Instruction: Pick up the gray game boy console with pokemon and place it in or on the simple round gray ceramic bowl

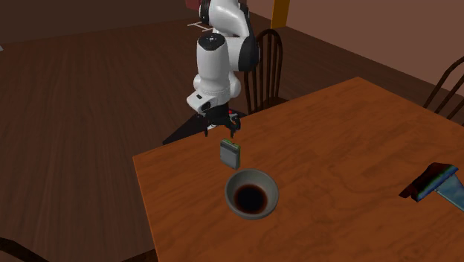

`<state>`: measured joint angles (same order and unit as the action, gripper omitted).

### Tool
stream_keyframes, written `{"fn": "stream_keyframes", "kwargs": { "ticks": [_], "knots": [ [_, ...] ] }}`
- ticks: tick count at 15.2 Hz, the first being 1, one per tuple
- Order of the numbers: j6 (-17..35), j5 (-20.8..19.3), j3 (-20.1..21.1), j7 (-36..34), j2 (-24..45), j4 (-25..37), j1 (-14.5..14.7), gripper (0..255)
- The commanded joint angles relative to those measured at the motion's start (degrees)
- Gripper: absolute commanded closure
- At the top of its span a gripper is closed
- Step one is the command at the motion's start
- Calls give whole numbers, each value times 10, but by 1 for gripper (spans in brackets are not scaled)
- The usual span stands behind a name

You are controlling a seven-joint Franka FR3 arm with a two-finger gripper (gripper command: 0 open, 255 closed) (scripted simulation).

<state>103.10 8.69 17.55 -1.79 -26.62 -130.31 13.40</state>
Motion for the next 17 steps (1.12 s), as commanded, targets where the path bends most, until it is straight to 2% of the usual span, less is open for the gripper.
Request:
{"fn": "stream_keyframes", "kwargs": {
  "ticks": [1, 3, 11, 17],
  "knots": [
    [13, 5, 18, -8, 23, 16, 10, 0],
    [22, 7, 31, -14, 41, 30, 17, 0],
    [82, 10, 39, -14, 50, -20, 19, 0],
    [82, 10, 39, -14, 50, -20, 19, 0]
  ]
}}
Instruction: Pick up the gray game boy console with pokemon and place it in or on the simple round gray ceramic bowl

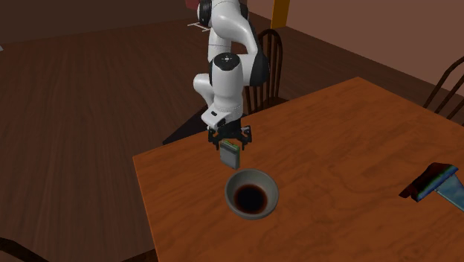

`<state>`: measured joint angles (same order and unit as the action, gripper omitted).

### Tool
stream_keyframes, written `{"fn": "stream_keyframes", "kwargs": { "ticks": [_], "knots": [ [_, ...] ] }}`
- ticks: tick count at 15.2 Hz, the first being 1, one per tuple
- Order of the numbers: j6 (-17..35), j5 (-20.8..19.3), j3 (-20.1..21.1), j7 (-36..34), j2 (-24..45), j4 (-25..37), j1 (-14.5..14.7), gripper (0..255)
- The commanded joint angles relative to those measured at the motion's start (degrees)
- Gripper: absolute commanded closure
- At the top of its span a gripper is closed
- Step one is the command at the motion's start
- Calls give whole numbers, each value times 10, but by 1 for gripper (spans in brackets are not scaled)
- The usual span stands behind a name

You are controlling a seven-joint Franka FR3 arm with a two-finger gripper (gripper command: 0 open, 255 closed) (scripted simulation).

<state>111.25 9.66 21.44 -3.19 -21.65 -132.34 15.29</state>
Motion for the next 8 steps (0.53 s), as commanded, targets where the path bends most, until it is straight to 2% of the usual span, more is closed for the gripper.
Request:
{"fn": "stream_keyframes", "kwargs": {
  "ticks": [1, 2, 8],
  "knots": [
    [0, 0, 0, 0, 0, 0, 0, 0],
    [0, 0, 0, 0, 0, 0, 0, 255],
    [1, 1, 0, 0, -1, -2, 0, 255]
  ]
}}
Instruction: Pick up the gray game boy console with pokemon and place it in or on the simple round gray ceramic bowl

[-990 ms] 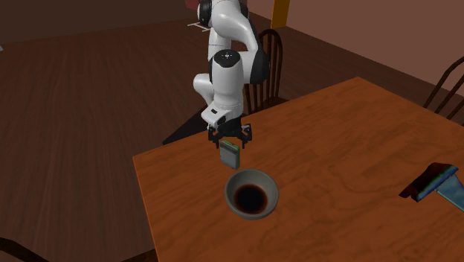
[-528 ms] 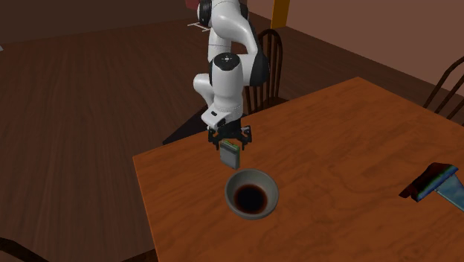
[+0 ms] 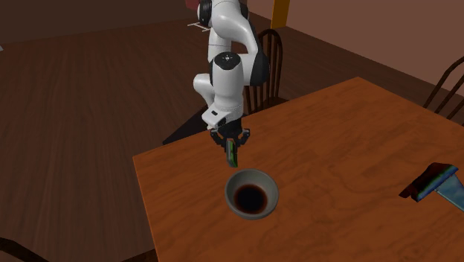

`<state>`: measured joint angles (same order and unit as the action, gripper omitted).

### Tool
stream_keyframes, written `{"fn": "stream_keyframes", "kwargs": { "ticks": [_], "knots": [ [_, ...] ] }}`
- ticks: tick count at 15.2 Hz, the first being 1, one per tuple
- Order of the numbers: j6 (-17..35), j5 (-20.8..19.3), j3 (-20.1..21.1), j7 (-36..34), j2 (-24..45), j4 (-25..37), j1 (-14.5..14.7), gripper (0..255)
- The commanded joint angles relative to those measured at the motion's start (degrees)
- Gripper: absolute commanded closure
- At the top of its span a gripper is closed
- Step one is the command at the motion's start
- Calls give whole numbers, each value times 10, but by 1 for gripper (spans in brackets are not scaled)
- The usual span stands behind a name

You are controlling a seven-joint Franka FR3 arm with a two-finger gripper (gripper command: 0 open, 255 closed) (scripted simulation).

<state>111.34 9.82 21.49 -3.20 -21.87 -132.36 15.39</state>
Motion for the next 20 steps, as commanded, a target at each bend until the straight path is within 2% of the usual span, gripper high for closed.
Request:
{"fn": "stream_keyframes", "kwargs": {
  "ticks": [1, 3, 20],
  "knots": [
    [0, -1, 0, 0, 1, -2, -1, 255],
    [-1, -2, -1, 0, 2, 0, -1, 255],
    [-133, -9, -15, -4, -8, 122, -5, 255]
  ]
}}
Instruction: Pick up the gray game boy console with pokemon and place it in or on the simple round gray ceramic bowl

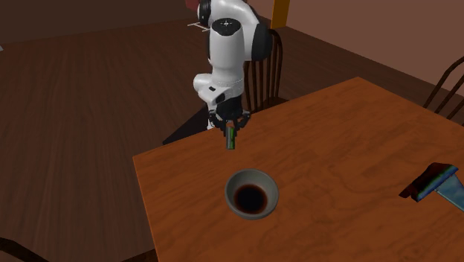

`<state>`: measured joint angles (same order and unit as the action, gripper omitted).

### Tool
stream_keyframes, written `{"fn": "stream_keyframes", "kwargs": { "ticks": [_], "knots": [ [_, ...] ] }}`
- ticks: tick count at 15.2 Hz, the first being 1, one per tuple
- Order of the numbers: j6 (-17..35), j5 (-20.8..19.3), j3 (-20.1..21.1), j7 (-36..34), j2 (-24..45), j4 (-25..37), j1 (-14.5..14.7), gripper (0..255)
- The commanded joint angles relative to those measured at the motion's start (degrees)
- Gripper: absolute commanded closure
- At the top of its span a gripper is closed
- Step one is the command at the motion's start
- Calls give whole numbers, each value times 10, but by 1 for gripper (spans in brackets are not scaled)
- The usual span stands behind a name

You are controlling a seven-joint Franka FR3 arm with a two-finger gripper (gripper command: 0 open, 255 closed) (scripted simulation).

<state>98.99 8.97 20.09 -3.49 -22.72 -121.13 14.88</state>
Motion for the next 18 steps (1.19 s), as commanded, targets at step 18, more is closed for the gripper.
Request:
{"fn": "stream_keyframes", "kwargs": {
  "ticks": [18],
  "knots": [
    [-129, -22, 10, -30, 72, 200, -6, 255]
  ]
}}
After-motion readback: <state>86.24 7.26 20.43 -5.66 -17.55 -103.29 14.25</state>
